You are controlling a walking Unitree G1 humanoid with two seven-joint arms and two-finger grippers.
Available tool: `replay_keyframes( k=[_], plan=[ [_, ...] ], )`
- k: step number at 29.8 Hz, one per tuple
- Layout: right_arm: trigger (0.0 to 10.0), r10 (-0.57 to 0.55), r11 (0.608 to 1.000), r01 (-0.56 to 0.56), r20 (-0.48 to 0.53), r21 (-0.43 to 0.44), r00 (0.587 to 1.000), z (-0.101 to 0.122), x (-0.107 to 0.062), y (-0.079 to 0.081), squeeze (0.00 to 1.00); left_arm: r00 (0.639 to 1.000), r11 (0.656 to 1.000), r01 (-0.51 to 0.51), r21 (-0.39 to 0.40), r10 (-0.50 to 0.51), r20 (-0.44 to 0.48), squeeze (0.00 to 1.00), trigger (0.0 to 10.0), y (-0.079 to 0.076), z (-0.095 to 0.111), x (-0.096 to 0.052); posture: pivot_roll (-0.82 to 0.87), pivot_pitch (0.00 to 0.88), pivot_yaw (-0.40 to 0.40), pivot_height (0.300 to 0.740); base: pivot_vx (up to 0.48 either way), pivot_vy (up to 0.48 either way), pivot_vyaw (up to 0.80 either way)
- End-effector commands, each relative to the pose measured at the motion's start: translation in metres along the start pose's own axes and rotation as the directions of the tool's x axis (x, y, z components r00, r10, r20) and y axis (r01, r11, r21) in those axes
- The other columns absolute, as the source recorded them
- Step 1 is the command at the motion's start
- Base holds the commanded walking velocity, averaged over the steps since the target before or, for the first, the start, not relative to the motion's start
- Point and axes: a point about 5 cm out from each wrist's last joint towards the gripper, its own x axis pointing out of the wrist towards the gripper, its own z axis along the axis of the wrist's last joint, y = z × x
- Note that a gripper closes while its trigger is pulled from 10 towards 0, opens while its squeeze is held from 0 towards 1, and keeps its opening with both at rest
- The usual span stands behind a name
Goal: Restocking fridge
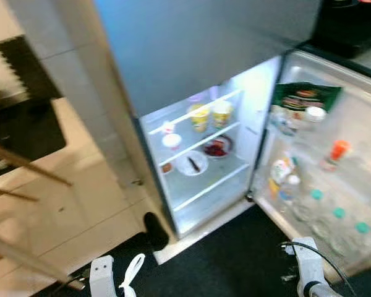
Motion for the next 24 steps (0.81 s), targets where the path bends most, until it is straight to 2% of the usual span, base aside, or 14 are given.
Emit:
replay_keyframes(
  k=[1,6,12,19,24],
  plan=[
    [10.0,0.007,0.999,-0.006,-0.049,0.032,0.999,-0.019,-0.002,0.006,0.00,1.000,0.999,-0.007,0.034,0.007,0.018,0.00,10.0,0.008,0.010,0.000,-0.06,0.030,0.080,0.740,0.000,0.000,0.77],
    [10.0,0.014,1.000,-0.013,-0.055,0.018,0.998,-0.020,-0.002,0.009,0.00,1.000,0.999,0.014,0.051,-0.015,0.023,0.00,10.0,0.005,0.011,0.000,-0.07,0.029,0.079,0.740,0.000,0.000,0.77],
    [10.0,0.005,1.000,-0.006,-0.047,-0.017,0.999,-0.012,-0.001,0.005,0.00,1.000,0.999,-0.006,-0.033,0.006,-0.008,0.00,10.0,0.003,-0.006,-0.002,-0.07,0.022,0.057,0.740,0.000,0.000,0.77],
    [10.0,-0.024,0.999,0.023,-0.010,-0.026,1.000,-0.001,0.000,0.001,0.00,0.999,1.000,-0.006,-0.026,0.005,-0.034,0.00,10.0,0.002,-0.015,-0.004,-0.07,0.016,0.052,0.740,0.000,0.000,0.76],
    [10.0,-0.036,0.999,0.036,0.011,0.000,0.999,0.005,0.000,-0.003,0.00,0.998,0.999,0.026,-0.034,-0.028,-0.061,0.00,10.0,-0.001,-0.017,-0.004,-0.07,0.013,0.047,0.740,0.000,-0.144,0.00]
  ],
)
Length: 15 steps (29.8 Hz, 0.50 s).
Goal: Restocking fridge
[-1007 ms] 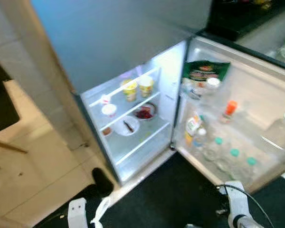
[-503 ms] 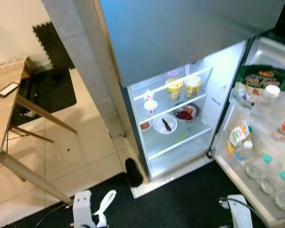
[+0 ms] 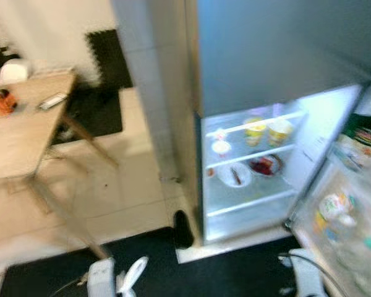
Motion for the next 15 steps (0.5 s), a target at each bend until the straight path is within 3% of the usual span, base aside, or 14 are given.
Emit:
replay_keyframes(
  k=[1,15],
  plan=[
    [10.0,0.007,1.000,-0.007,-0.009,0.008,1.000,-0.0050,-0.0005,0.0027,0.00,1.000,1.000,0.008,0.004,-0.008,-0.002,0.00,10.0,0.0002,0.0031,0.0007,-0.07,0.013,0.047,0.740,0.000,-0.409,0.00],
    [10.0,-0.001,1.000,0.001,0.015,0.007,1.000,0.0022,0.0000,-0.0012,0.00,1.000,1.000,0.018,-0.001,-0.018,-0.005,0.00,10.0,0.0005,0.0054,0.0011,-0.06,0.001,0.041,0.740,0.000,-0.469,0.00]
  ],
)
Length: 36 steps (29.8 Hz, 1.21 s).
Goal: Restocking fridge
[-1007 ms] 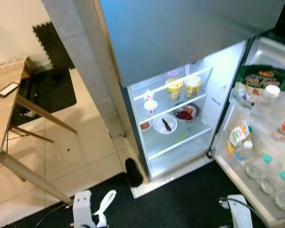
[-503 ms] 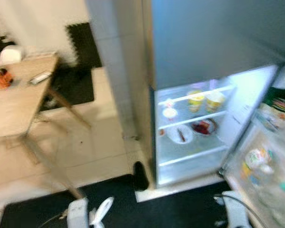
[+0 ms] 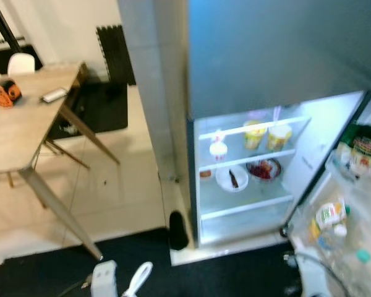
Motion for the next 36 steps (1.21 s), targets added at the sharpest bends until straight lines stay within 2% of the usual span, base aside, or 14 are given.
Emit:
replay_keyframes(
  k=[1,5,10,12,14,21,28,31,36],
  plan=[
    [10.0,-0.006,1.000,0.006,0.028,0.004,1.000,0.007,0.001,0.000,0.00,1.000,1.000,-0.006,0.003,0.006,-0.014,0.00,10.0,0.003,-0.003,-0.001,-0.06,0.001,0.041,0.740,0.000,-0.469,0.00],
    [10.0,-0.027,0.999,0.026,0.074,0.026,0.997,0.021,0.001,-0.010,0.00,1.000,1.000,0.002,0.001,-0.002,-0.028,0.00,10.0,0.000,-0.009,-0.002,-0.06,0.004,0.039,0.740,0.000,-0.469,0.00],
    [10.0,0.056,0.998,-0.057,0.129,0.007,0.990,0.037,0.001,-0.009,0.00,1.000,1.000,-0.010,-0.014,0.009,-0.030,0.00,10.0,0.000,-0.012,-0.002,-0.06,0.008,0.035,0.740,0.000,-0.142,0.00],
    [10.0,0.051,0.999,-0.049,0.139,-0.014,0.989,0.041,0.001,-0.011,0.00,1.000,1.000,-0.010,-0.014,0.010,-0.029,0.00,10.0,-0.001,-0.011,-0.002,-0.06,0.013,0.034,0.740,0.000,0.000,0.00],
    [10.0,0.030,0.999,-0.024,0.152,-0.041,0.988,0.046,0.000,-0.017,0.00,1.000,1.000,-0.009,-0.014,0.008,-0.027,0.00,10.0,-0.001,-0.011,-0.002,-0.07,0.019,0.032,0.740,0.000,0.000,0.00],
    [10.0,-0.019,1.000,0.024,0.231,-0.016,0.973,0.068,-0.004,-0.033,0.00,0.999,1.000,0.002,-0.026,-0.002,-0.032,0.00,10.0,-0.004,-0.014,-0.002,-0.07,0.026,0.028,0.740,0.000,0.000,0.00],
    [10.0,-0.119,0.993,0.119,0.285,0.017,0.951,0.086,-0.010,-0.058,0.00,0.999,0.999,0.012,-0.031,-0.014,-0.041,0.00,10.0,-0.007,-0.017,-0.002,-0.06,0.027,0.026,0.740,0.000,0.000,0.00],
    [10.0,-0.160,0.987,0.148,0.288,0.063,0.944,0.088,-0.014,-0.069,0.00,0.999,0.999,0.014,-0.032,-0.015,-0.037,0.00,10.0,-0.007,-0.016,-0.002,-0.06,0.027,0.021,0.740,0.000,0.000,0.00],
    [10.0,-0.095,0.995,0.085,0.283,0.048,0.954,0.085,-0.011,-0.059,0.00,0.999,1.000,0.018,-0.022,-0.019,-0.033,0.00,10.0,-0.008,-0.015,-0.001,-0.06,0.028,0.021,0.740,0.000,0.000,0.00]
  ],
)
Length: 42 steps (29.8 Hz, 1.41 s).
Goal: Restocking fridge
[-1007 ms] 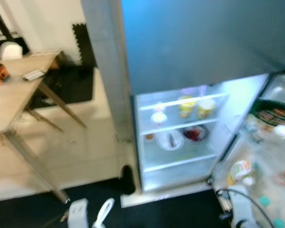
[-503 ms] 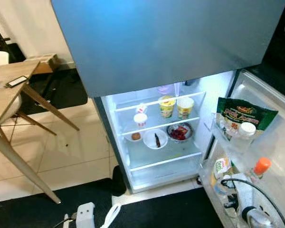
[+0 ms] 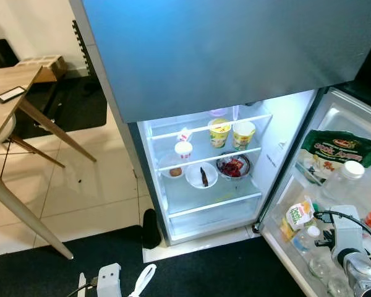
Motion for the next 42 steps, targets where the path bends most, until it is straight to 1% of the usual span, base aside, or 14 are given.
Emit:
replay_keyframes(
  k=[1,2,3,6,7,8,9,12,14,21,32,35,38,42],
  plan=[
    [10.0,0.042,0.999,-0.042,0.010,0.010,0.999,0.001,0.001,0.009,0.00,1.000,1.000,0.002,0.003,-0.002,-0.008,0.00,10.0,-0.001,-0.003,0.000,-0.06,0.028,0.021,0.740,0.000,0.000,0.00],
    [10.0,0.078,0.997,-0.077,-0.007,0.014,0.997,-0.005,0.001,0.018,0.00,1.000,1.000,0.004,0.007,-0.004,-0.007,0.00,10.0,-0.002,-0.003,0.000,-0.06,0.027,0.020,0.740,0.000,0.000,0.00],
    [10.0,0.078,0.997,-0.077,-0.007,0.014,0.997,-0.005,0.001,0.018,0.00,1.000,1.000,0.004,0.007,-0.004,-0.007,0.00,10.0,-0.002,-0.003,0.000,-0.06,0.027,0.020,0.740,0.000,0.000,0.00],
    [10.0,0.208,0.978,-0.207,-0.056,0.023,0.976,-0.025,-0.001,0.047,0.00,1.000,0.999,0.014,0.029,-0.014,-0.014,0.00,10.0,-0.005,-0.004,0.001,-0.06,0.026,0.022,0.740,0.000,0.000,0.00],
    [10.0,0.208,0.978,-0.207,-0.056,0.023,0.976,-0.025,-0.001,0.047,0.00,1.000,0.999,0.014,0.029,-0.014,-0.014,0.00,10.0,-0.005,-0.004,0.001,-0.06,0.026,0.022,0.740,0.000,0.000,0.00],
    [10.0,0.237,0.971,-0.235,-0.058,0.036,0.970,-0.028,-0.002,0.052,0.00,1.000,0.999,0.017,0.032,-0.017,-0.015,0.00,10.0,-0.006,-0.004,0.001,-0.06,0.026,0.022,0.740,0.000,0.000,0.00],
    [10.0,0.275,0.961,-0.273,-0.088,0.031,0.957,-0.038,-0.005,0.062,0.00,1.000,0.999,0.020,0.034,-0.019,-0.014,0.00,10.0,-0.006,-0.004,0.001,-0.06,0.026,0.022,0.740,0.000,0.000,0.00],
    [10.0,0.302,0.953,-0.301,-0.114,0.026,0.946,-0.045,-0.007,0.069,0.00,1.000,0.999,0.021,0.035,-0.020,-0.014,0.00,10.0,-0.007,-0.004,0.001,-0.05,0.019,0.021,0.740,0.000,0.000,0.53],
    [10.0,0.322,0.946,-0.325,-0.162,0.008,0.933,-0.058,-0.011,0.077,0.00,1.000,0.999,0.023,0.044,-0.023,-0.017,0.00,10.0,-0.007,-0.003,0.001,-0.05,0.019,0.021,0.740,0.000,0.000,0.80],
    [10.0,0.329,0.943,-0.331,-0.203,0.026,0.922,-0.069,-0.015,0.078,0.00,0.999,0.998,0.027,0.059,-0.025,-0.026,0.00,10.0,-0.007,-0.005,0.001,-0.05,0.012,0.021,0.740,0.000,0.000,0.80],
    [10.0,0.295,0.953,-0.302,-0.193,-0.009,0.936,-0.067,-0.014,0.077,0.00,0.999,0.998,0.039,0.056,-0.039,-0.011,0.00,10.0,-0.012,-0.001,0.004,-0.06,0.008,0.024,0.740,0.000,0.000,0.79],
    [10.0,0.290,0.955,-0.297,-0.198,-0.009,0.936,-0.068,-0.014,0.076,0.00,0.999,0.998,0.038,0.055,-0.037,-0.009,0.00,10.0,-0.012,-0.001,0.003,-0.06,0.008,0.026,0.740,0.000,0.000,0.53],
    [10.0,0.245,0.964,-0.260,-0.207,-0.051,0.947,-0.069,-0.014,0.073,0.00,0.999,0.998,0.038,0.054,-0.037,-0.010,0.00,10.0,-0.012,-0.001,0.003,-0.06,0.008,0.026,0.740,0.000,0.000,0.00],
    [10.0,0.216,0.971,-0.235,-0.245,-0.052,0.945,-0.076,-0.016,0.071,0.00,0.999,0.998,0.038,0.056,-0.037,-0.017,0.00,10.0,-0.011,-0.002,0.003,-0.06,0.008,0.026,0.740,0.000,0.000,0.00]
  ],
)
